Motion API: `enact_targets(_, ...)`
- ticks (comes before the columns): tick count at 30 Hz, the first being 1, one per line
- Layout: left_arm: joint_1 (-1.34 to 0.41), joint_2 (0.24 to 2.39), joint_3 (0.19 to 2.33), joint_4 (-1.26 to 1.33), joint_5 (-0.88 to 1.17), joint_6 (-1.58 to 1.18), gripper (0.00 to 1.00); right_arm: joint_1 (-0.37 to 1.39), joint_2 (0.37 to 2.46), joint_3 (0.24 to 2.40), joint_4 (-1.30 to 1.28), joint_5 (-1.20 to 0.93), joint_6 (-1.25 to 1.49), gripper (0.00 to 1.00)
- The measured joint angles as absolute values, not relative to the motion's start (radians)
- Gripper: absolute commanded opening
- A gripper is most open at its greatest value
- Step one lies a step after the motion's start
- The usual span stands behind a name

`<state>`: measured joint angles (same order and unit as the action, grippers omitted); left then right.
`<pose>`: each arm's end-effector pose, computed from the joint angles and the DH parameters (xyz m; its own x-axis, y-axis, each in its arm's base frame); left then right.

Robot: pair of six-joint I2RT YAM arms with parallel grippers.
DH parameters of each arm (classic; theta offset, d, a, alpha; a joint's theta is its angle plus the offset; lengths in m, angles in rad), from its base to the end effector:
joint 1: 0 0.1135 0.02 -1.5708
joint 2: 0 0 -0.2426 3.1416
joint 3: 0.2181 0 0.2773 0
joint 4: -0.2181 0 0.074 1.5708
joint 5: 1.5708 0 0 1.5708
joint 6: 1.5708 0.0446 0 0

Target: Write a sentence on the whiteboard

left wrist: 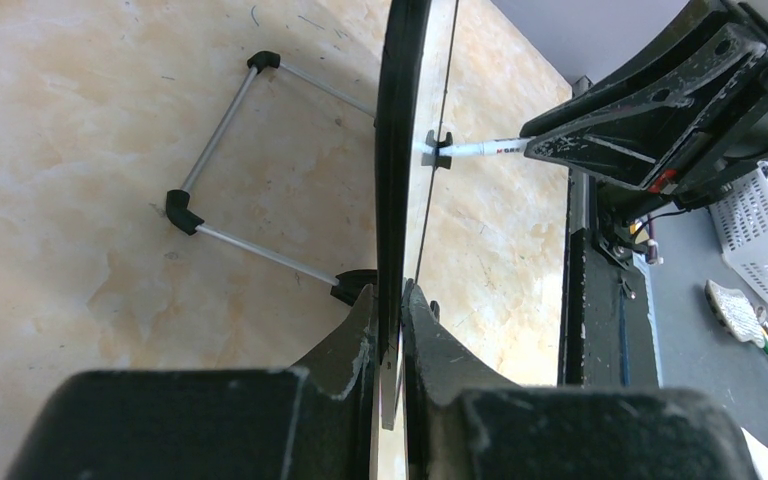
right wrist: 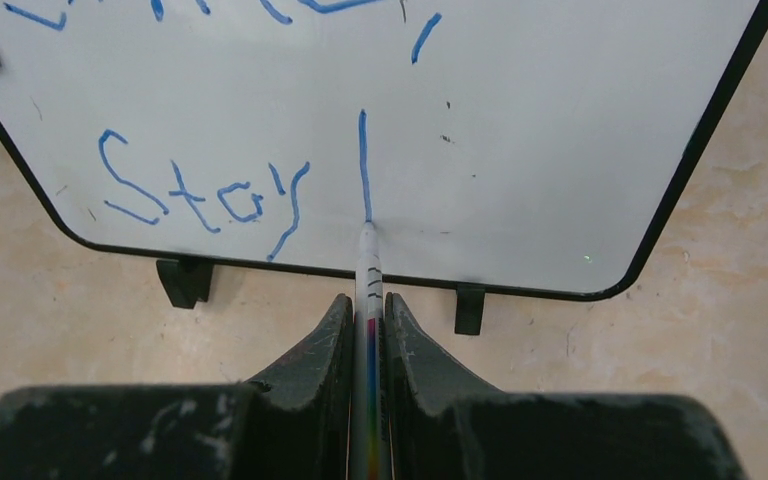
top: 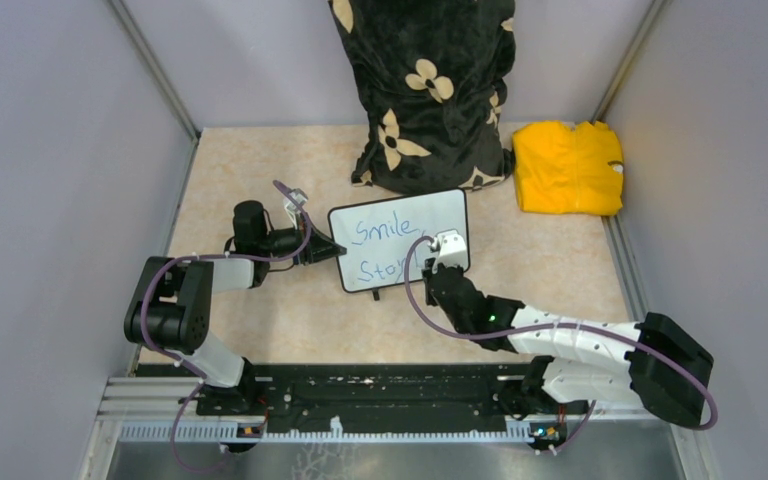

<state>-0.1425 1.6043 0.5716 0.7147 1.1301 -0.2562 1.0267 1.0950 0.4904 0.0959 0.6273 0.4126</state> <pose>0.2979 -0.0835 0.1252 -0.5302 -0.0331 -0.8472 0.8028 0.3017 -0.5143 0.1580 0.2105 0.1710 -0.4023 -0.0378 -0.9147 -0.2904 0.9528 0.0883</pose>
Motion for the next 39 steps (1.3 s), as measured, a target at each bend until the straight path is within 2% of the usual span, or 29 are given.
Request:
enact_targets(14,-0.142,1.604,0.572,0.714,1.131,-0.253,0.0,1.032,1.088,0.469,0.054,0.595,0.453,0.0)
enact_targets(24,-0.142,1.604,0.572,0.711,1.13,-0.253,0.0,1.031,0.967,0.474,0.036,0.632,0.446,0.0)
enact_targets(39,-0.142,1.604,0.572,0.711,1.13,-0.253,0.0,1.023,1.025,0.523,0.04,0.662,0.428,0.0)
